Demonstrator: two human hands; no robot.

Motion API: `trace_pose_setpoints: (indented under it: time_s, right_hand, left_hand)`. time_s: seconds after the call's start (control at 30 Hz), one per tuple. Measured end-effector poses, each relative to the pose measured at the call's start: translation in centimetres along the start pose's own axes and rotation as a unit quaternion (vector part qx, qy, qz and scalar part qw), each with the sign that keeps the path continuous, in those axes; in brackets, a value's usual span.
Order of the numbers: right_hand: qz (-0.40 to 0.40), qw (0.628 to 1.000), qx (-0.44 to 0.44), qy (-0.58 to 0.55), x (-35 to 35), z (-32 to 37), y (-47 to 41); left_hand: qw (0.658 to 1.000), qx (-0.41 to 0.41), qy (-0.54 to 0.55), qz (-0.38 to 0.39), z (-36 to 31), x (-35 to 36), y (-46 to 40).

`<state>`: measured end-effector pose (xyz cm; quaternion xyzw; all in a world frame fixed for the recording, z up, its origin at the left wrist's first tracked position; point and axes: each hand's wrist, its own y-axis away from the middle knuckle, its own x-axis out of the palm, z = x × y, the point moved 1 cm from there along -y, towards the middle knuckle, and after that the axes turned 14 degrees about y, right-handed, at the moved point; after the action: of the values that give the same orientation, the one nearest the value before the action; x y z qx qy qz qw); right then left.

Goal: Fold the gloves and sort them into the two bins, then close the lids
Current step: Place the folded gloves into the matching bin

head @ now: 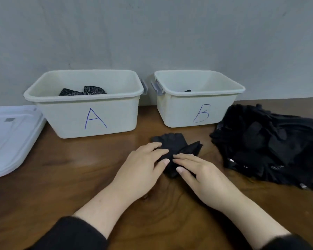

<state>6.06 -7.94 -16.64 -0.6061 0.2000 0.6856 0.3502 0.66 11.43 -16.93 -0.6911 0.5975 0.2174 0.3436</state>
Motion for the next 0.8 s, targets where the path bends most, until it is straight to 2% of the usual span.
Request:
trace_pose_setpoints:
  time_s: [0.1,0.23,0.4,0.5,0.6,0.8]
  right_hand:
    - [0.004,0.999,-0.043,-0.011,0.4,0.1,-0.1]
    - [-0.072,0.996,-0.006,-0.046,-0.4,-0.7,0.0]
    - [-0.05,0.996,0.0,-0.069,-0.6,-1.2,-0.1]
    - [-0.057,0.994,0.019,-0.094,-1.2,-1.3,-0.1]
    - [-0.103,0.985,0.052,-0.125,-1.9,-1.9,0.1]
    - [-0.162,0.972,0.095,-0.141,-2.4,-3.1,0.8]
  left_hand:
    - [0.999,-0.011,-0.042,0.007,0.3,0.1,0.0]
    - [0.998,-0.028,-0.047,0.003,1.0,-0.1,-0.3]
    - [0.998,-0.012,-0.004,-0.057,0.3,-0.3,-0.5]
    - [1.0,-0.021,-0.013,-0.006,-0.1,0.5,-0.3]
    - [0.999,-0.027,-0.02,0.007,-0.3,1.1,-0.5]
    - [0.997,0.0,-0.006,-0.074,-2.1,1.8,-0.5]
